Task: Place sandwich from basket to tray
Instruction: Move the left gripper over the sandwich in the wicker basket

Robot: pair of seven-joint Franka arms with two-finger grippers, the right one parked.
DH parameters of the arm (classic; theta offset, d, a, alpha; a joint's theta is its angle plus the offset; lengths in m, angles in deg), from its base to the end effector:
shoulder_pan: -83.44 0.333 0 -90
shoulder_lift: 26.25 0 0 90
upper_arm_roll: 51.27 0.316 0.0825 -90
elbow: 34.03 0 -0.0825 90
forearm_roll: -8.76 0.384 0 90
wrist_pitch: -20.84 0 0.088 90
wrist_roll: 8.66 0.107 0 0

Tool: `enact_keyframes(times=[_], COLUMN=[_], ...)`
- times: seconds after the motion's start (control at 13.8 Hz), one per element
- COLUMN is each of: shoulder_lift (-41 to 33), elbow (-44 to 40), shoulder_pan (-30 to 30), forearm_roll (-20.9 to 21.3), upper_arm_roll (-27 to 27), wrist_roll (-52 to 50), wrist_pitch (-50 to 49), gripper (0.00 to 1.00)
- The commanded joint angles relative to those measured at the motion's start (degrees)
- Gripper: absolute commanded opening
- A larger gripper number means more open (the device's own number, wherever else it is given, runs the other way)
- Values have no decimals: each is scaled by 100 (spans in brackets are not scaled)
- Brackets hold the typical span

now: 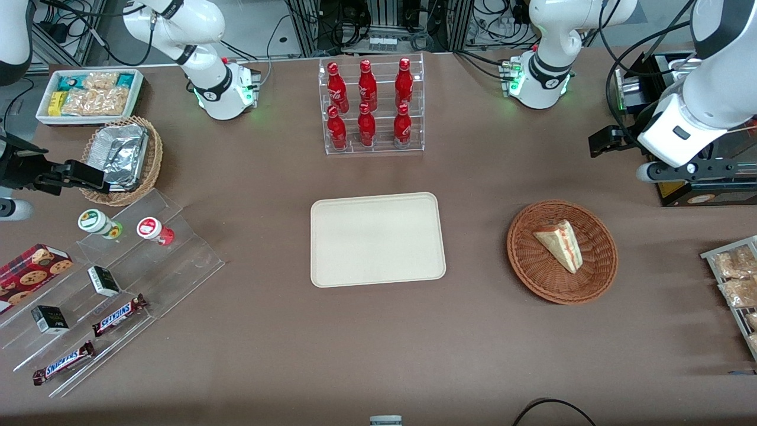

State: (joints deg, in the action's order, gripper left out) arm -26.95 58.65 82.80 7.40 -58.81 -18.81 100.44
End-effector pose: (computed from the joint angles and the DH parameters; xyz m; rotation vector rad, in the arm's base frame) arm 0.5225 -0.0784 0.5958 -3.1102 -0.0510 0.3387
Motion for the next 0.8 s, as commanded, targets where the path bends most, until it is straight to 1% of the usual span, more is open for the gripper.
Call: enact_keyframes(times=[0.0, 0.29, 0.73], shoulder_lift=[-167, -71, -88], elbow=[180, 337, 1786], shoulder_pan=[37, 37, 37], forearm_roll=[-67, 4, 4], upper_arm_roll=[86, 95, 297], wrist_roll=[171, 259, 233], wrist_pitch=[152, 407, 1926], gripper=[100, 100, 100])
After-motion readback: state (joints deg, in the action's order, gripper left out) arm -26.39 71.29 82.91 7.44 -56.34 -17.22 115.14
